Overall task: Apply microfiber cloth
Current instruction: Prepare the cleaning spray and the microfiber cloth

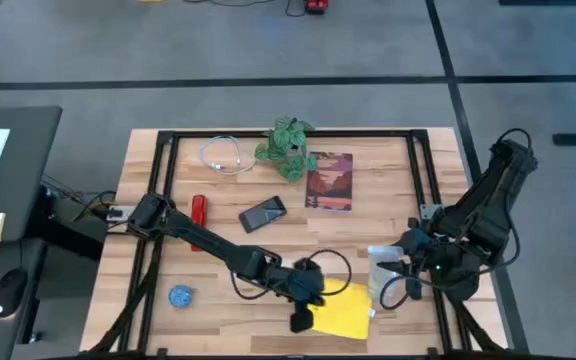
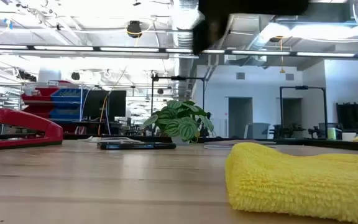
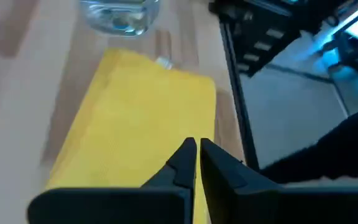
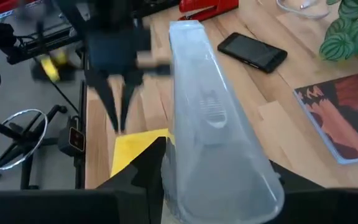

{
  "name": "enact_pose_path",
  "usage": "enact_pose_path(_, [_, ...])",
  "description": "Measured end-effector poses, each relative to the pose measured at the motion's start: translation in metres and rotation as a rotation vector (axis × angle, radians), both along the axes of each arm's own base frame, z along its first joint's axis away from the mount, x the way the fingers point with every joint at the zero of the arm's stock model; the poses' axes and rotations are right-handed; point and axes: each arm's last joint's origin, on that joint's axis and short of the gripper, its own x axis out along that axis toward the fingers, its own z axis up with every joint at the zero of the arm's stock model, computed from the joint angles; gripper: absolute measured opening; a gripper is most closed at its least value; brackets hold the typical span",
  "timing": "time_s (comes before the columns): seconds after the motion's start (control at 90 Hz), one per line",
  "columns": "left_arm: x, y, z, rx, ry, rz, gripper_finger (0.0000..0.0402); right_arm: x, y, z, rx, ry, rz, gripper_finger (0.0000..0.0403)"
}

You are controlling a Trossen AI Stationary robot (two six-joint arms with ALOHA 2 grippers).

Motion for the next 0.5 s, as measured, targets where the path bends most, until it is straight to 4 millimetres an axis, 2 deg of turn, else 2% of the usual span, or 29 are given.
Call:
enact_pose_path(0.089, [0.011, 0.009, -0.035, -0.026, 0.058, 0.031, 0.0000, -0.001, -0.001, 0.001, 0.049, -0.008, -0.030, 0.0117])
enact_pose_path(0.2, [0.013, 0.016, -0.061, -0.019, 0.148, 0.051, 0.0000, -0.005, -0.002, 0.005, 0.103, -0.028, -0.041, 0.0117])
enact_pose_path(0.322, [0.002, 0.023, -0.059, 0.021, 0.284, 0.090, 0.0000, -0.008, -0.002, 0.006, 0.115, -0.038, -0.042, 0.0117])
enact_pose_path(0.5, [-0.033, 0.020, -0.044, 0.205, 0.510, 0.140, 0.0000, -0.004, 0.003, 0.001, 0.077, -0.074, -0.102, 0.0117])
